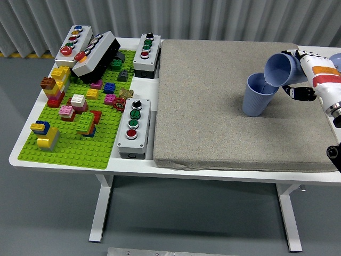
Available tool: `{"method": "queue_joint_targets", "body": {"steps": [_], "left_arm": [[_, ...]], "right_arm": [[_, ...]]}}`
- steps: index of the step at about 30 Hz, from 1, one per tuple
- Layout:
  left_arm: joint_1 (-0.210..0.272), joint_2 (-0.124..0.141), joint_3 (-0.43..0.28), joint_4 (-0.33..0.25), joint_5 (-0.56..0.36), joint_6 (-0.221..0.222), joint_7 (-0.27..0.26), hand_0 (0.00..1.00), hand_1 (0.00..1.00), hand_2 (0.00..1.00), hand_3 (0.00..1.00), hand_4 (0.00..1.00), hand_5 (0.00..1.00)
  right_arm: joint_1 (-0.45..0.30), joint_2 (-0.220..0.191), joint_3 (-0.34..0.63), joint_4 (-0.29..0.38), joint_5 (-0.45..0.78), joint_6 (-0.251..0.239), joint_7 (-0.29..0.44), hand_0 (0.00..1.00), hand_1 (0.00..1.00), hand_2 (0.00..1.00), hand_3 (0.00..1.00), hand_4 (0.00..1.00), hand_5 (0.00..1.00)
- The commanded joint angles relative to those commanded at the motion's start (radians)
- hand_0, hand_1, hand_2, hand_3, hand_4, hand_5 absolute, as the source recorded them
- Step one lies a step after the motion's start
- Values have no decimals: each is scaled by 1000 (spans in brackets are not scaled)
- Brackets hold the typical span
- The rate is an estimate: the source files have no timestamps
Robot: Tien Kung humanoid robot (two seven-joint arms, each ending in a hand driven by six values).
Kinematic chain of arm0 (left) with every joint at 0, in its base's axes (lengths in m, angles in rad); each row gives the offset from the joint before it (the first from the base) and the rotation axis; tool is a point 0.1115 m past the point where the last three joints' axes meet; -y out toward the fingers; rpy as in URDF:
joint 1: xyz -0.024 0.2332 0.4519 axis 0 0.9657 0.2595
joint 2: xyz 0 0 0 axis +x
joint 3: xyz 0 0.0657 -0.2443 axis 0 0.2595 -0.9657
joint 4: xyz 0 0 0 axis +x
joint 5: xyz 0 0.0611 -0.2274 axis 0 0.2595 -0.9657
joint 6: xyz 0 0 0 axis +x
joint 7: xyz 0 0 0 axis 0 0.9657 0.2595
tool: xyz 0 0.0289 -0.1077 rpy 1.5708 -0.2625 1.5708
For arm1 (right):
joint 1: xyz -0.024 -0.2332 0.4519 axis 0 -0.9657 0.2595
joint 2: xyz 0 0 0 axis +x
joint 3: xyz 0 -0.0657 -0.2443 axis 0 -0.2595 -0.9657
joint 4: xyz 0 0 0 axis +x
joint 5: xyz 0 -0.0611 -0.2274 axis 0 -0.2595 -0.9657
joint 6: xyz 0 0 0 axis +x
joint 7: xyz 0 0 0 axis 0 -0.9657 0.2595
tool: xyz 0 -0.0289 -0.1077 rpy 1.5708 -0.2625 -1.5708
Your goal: Pick cup pour cup place
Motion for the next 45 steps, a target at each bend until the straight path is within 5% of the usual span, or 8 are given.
{"method": "queue_joint_targets", "body": {"steps": [45], "left_arm": [[-7, 2, 2, 1, -3, 0, -1, 863, 836, 911, 798, 644, 885]], "right_arm": [[58, -35, -88, -18, -63, -49, -46, 807, 619, 497, 541, 686, 55]]}}
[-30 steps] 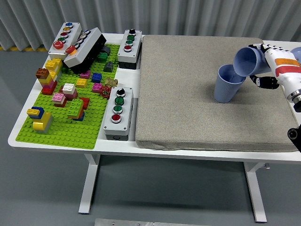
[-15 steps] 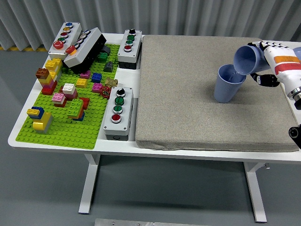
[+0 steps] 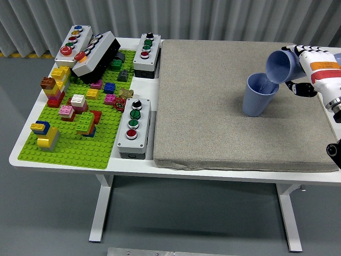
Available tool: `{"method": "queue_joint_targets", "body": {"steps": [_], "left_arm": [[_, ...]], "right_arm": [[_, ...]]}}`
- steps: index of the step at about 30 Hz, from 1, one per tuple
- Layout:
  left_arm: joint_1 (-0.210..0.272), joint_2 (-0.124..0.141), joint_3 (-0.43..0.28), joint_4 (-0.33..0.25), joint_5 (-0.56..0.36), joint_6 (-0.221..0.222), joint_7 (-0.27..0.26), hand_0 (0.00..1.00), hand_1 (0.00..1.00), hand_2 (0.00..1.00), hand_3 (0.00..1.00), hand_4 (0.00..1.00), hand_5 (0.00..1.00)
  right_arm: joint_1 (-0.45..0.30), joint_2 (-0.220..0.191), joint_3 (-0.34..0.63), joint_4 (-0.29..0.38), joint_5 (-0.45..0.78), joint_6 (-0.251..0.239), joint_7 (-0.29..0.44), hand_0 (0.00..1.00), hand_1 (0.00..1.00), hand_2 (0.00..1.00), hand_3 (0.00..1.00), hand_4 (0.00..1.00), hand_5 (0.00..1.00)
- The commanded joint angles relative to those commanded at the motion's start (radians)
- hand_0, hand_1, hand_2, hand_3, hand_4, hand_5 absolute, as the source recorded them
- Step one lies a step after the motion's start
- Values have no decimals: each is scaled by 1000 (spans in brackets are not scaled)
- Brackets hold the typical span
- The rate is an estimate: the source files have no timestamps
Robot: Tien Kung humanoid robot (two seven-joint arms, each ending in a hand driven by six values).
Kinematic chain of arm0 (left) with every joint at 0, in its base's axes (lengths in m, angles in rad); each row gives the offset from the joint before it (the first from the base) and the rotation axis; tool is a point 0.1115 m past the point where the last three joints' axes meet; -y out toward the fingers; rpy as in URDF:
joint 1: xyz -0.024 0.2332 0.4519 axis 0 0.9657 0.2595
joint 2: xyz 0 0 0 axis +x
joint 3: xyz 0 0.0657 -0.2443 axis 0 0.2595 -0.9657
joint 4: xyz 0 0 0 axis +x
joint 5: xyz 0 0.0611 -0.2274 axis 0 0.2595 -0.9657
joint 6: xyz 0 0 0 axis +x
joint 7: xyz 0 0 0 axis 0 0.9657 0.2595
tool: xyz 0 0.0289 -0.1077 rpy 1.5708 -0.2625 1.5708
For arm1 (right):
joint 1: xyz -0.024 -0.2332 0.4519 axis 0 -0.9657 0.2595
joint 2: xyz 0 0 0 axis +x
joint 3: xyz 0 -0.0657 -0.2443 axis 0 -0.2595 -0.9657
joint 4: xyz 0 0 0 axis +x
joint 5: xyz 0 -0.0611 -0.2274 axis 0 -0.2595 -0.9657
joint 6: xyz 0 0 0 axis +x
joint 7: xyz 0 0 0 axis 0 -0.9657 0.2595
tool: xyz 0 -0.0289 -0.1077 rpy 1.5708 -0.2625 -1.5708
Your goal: Pick cup pour cup place
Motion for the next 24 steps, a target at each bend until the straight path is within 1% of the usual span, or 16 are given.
{"method": "queue_joint_targets", "body": {"steps": [2, 3, 7, 24], "left_arm": [[0, 0, 0, 0, 0, 0, 0, 863, 836, 911, 798, 644, 885], [0, 0, 0, 0, 0, 0, 0, 864, 837, 913, 799, 642, 885], [1, 0, 1, 0, -2, 0, 0, 864, 837, 913, 799, 642, 885], [5, 2, -2, 0, 3, 0, 0, 864, 837, 914, 800, 641, 887]], "right_arm": [[1, -1, -2, -1, -6, -4, -7, 807, 619, 497, 541, 686, 55], [1, -1, -3, 0, -9, -4, -10, 828, 621, 499, 540, 685, 53], [3, -3, -17, 9, -21, -7, -18, 828, 621, 499, 540, 685, 53], [14, -4, -49, 7, -39, -12, -32, 837, 630, 510, 538, 682, 50]]}}
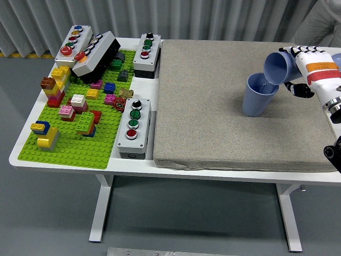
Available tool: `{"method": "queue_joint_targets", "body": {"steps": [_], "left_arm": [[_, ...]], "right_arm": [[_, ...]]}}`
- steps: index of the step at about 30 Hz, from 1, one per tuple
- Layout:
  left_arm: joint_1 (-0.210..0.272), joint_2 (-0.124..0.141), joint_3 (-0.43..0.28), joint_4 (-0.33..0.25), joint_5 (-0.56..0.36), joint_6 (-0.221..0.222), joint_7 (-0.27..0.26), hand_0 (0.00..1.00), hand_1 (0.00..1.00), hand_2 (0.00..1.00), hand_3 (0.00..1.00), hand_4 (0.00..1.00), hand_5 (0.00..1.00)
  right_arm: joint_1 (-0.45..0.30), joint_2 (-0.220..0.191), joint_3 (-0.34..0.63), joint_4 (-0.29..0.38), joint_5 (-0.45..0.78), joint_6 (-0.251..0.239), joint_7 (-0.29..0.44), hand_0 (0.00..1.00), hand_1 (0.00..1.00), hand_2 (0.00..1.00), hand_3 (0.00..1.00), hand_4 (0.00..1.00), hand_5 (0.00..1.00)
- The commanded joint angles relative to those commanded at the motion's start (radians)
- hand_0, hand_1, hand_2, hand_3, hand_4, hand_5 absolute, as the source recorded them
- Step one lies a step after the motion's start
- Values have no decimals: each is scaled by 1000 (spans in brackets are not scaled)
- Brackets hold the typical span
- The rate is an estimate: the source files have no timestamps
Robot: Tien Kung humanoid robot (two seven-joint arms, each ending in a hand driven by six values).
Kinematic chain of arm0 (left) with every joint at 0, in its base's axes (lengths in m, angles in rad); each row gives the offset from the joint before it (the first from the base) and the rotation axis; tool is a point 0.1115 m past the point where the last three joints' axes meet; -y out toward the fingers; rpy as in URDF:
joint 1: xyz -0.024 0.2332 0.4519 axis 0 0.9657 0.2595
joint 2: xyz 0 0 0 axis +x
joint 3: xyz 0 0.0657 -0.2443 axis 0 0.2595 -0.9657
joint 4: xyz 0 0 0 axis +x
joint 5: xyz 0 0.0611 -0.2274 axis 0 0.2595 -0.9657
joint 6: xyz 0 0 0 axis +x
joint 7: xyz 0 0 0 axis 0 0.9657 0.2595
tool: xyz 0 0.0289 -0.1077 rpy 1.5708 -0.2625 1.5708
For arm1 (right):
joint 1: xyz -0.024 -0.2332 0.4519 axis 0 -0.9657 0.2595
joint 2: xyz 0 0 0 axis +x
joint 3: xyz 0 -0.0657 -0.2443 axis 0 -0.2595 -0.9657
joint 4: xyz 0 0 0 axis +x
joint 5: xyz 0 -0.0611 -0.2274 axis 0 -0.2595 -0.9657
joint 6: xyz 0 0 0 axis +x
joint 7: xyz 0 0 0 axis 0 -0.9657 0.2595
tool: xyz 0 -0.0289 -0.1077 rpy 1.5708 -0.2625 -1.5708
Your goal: Pick cup pour cup place
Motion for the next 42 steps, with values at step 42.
{"method": "queue_joint_targets", "body": {"steps": [42], "left_arm": [[-2, -1, 3, 0, -8, 1, -1, 863, 837, 913, 798, 639, 882]], "right_arm": [[12, -5, -3, 9, -19, -3, -30, 854, 647, 525, 541, 684, 43]]}}
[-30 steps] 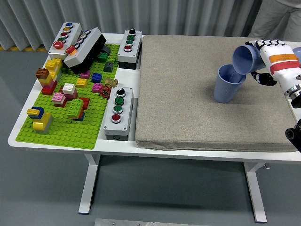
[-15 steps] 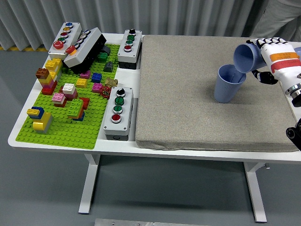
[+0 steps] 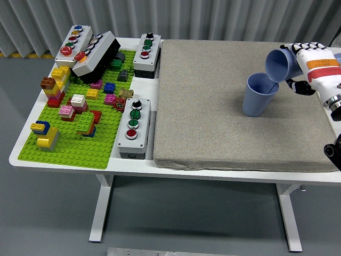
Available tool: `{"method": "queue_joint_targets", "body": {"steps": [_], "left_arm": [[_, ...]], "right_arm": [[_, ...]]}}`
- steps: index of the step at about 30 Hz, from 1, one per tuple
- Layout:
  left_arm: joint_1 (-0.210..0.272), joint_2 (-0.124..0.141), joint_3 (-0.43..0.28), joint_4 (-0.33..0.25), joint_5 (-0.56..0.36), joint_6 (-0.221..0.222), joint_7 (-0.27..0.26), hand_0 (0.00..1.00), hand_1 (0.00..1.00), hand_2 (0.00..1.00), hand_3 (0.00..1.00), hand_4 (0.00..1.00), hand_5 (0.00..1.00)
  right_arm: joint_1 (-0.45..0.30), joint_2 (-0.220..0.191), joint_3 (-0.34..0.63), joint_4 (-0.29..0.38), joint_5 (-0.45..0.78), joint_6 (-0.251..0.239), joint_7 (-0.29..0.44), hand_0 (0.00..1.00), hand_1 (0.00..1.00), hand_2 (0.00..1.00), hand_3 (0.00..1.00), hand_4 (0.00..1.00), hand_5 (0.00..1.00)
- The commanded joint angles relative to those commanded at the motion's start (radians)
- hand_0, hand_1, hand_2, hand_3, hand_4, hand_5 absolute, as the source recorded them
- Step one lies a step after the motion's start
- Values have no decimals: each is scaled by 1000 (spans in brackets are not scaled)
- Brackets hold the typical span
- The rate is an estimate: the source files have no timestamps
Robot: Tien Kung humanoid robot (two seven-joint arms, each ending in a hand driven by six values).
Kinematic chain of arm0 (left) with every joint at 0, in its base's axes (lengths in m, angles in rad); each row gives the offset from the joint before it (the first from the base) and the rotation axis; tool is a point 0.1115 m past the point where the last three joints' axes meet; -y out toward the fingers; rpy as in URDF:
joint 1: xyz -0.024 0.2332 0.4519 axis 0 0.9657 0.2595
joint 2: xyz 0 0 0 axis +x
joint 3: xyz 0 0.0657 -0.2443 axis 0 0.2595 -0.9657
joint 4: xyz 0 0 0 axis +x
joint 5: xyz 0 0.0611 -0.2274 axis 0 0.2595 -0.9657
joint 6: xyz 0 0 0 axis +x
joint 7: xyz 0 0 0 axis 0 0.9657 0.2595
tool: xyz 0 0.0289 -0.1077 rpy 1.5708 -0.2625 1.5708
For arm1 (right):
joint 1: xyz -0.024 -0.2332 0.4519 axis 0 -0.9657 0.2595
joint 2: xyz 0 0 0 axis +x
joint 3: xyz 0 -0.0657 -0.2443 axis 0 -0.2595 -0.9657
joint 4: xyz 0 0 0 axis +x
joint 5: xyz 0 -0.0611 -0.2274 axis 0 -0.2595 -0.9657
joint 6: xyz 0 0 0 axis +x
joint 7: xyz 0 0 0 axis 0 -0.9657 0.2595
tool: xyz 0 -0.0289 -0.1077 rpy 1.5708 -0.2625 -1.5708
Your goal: Pick cup pour cup place
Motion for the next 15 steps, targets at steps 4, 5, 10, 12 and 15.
{"method": "queue_joint_targets", "body": {"steps": [4, 5, 10, 12, 15], "left_arm": [[-1, 0, 0, 0, 0, 0, 1, 863, 837, 912, 797, 638, 881], [-1, 0, 0, 0, 0, 0, 1, 863, 837, 912, 797, 638, 881], [0, 0, -1, 0, 1, 0, 1, 863, 837, 911, 796, 640, 883], [1, 0, 0, 0, 0, 0, 1, 863, 837, 911, 796, 640, 883], [2, 0, 0, -1, 1, 0, 1, 863, 837, 911, 796, 640, 883]], "right_arm": [[0, 1, 2, -1, 3, 0, -2, 854, 646, 522, 539, 685, 42], [0, 1, 3, -2, 4, 0, -2, 854, 646, 522, 539, 685, 42], [-2, 6, 26, -28, 88, -19, 30, 855, 643, 522, 538, 685, 42], [-2, 9, 42, -39, 144, -31, 51, 855, 643, 522, 538, 685, 42], [-3, 10, 60, -53, 235, -33, 72, 855, 643, 522, 538, 685, 42]]}}
